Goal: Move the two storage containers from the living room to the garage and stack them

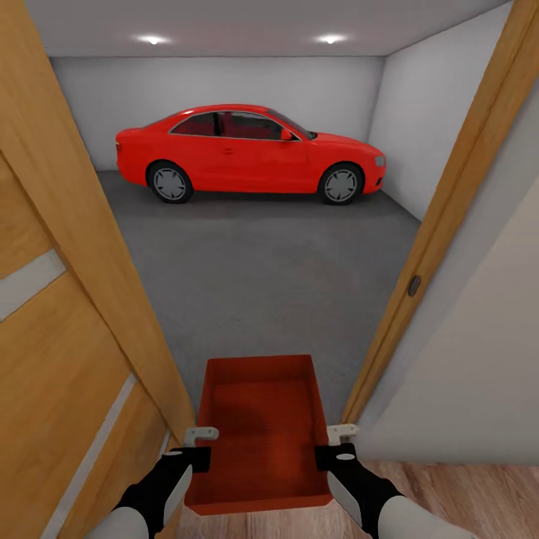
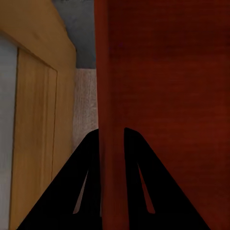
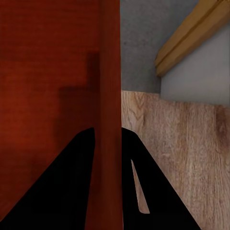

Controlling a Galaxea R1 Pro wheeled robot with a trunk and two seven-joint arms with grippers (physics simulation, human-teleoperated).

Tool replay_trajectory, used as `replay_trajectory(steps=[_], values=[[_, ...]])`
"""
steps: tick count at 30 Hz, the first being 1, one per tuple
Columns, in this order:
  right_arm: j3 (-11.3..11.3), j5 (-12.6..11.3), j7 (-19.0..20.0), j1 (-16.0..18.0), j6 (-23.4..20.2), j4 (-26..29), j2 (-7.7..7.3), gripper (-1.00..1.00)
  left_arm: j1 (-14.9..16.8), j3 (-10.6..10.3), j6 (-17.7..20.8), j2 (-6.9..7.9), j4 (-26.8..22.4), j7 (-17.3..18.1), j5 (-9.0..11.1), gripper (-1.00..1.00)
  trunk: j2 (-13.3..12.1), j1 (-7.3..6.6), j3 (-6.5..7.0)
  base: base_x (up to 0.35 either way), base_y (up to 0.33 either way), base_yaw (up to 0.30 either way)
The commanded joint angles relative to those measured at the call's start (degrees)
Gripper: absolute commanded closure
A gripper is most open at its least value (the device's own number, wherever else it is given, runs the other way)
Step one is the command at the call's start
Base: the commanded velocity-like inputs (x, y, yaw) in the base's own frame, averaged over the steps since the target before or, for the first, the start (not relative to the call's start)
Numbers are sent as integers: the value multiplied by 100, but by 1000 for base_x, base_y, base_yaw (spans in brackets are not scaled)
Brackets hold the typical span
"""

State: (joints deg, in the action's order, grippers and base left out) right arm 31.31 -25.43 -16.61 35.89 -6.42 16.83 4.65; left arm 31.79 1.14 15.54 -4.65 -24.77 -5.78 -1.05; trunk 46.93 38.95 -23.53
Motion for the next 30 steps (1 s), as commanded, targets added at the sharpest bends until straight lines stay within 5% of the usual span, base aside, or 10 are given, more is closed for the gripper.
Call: replay_trajectory(steps=[1, 17, 30], values=[[103, -76, -138, 6, -43, -75, -70, 100, 1, -151, 23, 0, -19, -54, -39, 100, 5, 1, -6, 1, 4, 0], [103, -76, -141, 6, -43, -67, -77, 100, -3, -154, 16, 0, -11, -60, -47, 100, 5, 1, -6, 8, 1, 0], [103, -76, -137, 6, -43, -66, -75, 100, -1, -166, 19, 5, 25, -63, -44, 100, 5, 1, -6, 296, 19, 0]])
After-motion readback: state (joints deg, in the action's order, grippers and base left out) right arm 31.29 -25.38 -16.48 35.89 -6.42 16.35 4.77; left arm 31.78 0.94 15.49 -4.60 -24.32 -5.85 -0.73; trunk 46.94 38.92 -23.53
